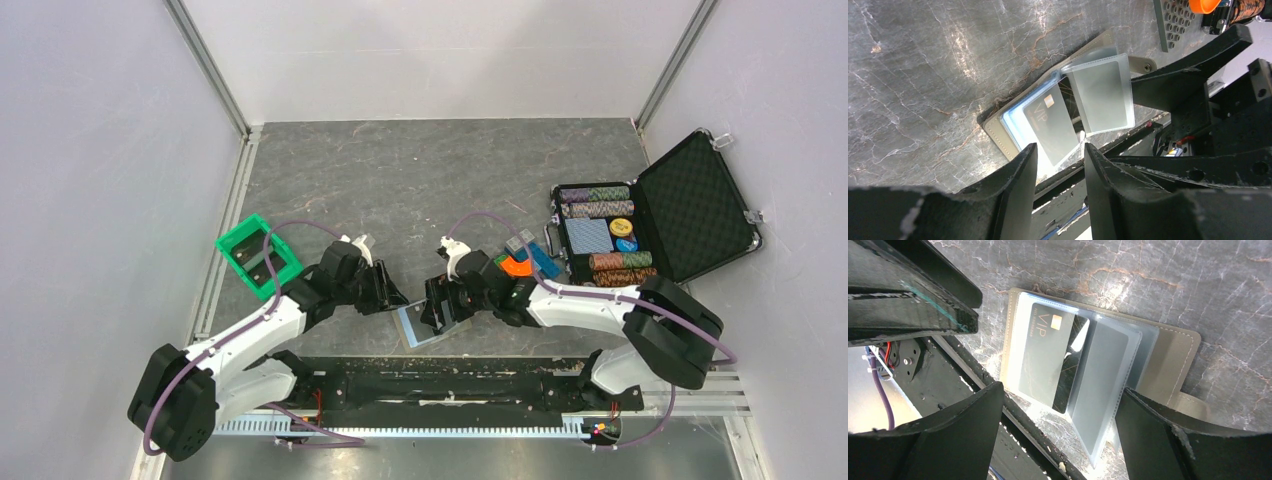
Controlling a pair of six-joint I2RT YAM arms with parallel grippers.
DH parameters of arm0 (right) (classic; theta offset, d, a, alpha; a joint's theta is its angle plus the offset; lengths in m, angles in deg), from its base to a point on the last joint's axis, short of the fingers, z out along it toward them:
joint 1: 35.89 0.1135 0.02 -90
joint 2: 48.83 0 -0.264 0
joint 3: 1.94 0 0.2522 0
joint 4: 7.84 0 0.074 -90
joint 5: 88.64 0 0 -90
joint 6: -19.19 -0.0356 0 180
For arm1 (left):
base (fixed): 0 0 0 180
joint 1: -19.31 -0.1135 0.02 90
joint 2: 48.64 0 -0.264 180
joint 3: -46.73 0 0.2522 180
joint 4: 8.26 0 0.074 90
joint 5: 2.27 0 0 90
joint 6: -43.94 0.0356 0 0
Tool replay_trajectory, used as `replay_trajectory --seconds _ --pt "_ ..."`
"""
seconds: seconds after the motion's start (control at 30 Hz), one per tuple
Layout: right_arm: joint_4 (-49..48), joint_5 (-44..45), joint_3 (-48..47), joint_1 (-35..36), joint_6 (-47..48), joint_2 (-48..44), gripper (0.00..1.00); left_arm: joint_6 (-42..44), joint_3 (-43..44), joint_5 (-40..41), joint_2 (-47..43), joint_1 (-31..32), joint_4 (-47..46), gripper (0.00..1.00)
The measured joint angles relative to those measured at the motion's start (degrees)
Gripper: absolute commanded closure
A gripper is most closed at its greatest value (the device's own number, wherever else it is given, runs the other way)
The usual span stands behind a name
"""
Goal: Take the credit cards out of the card holder
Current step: Remove the credit card from the card holder.
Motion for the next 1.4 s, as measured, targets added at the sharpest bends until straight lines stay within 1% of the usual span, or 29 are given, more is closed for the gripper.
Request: replay_trajectory --seconds 0.33,0.5,0.57,0.6,0.7,0.73,0.77,0.83,0.97,1.17,1.4 --pt "6.2 2.8 -2.7 0.0 1.5 -4.2 0.19 0.1 0.0 -1.1 -0.1 0.0 0.1 0.6" --pt "9.1 3.5 -3.3 0.0 2.2 -6.9 0.21 0.0 -2.0 -3.0 0.6 0.0 -3.2 0.64" --pt "10.1 3.8 -4.0 0.0 2.7 -7.6 0.26 0.0 -3.0 -4.1 2.3 0.0 -5.0 0.64" --pt "10.3 3.8 -4.3 0.0 2.9 -7.9 0.3 0.0 -3.3 -4.3 3.0 0.0 -5.5 0.65" --pt "10.3 3.5 -5.0 0.0 4.0 -8.2 0.49 0.0 -3.6 -5.5 5.9 0.0 -7.0 0.67" --pt "10.2 3.1 -5.0 0.0 4.3 -8.2 0.55 0.0 -3.7 -5.7 6.8 0.0 -7.4 0.7" --pt "10.1 2.7 -5.0 0.0 4.7 -8.1 0.58 0.0 -3.7 -5.7 7.4 0.0 -7.7 0.73" --pt "9.5 1.4 -5.0 0.0 5.3 -7.2 0.63 0.0 -3.9 -5.7 8.7 0.0 -8.8 0.8" --pt "4.4 -2.8 -3.9 -1.4 6.6 -3.8 0.65 0.0 -5.1 -5.4 10.7 0.0 -10.5 0.82" --pt "-1.2 -8.6 0.1 -5.7 6.8 1.0 0.64 0.0 -6.2 -5.2 12.1 0.0 -11.9 0.83" --pt "-7.0 -13.6 3.4 -6.5 6.1 4.0 0.63 0.0 -6.7 -5.2 12.1 0.0 -12.8 0.81"
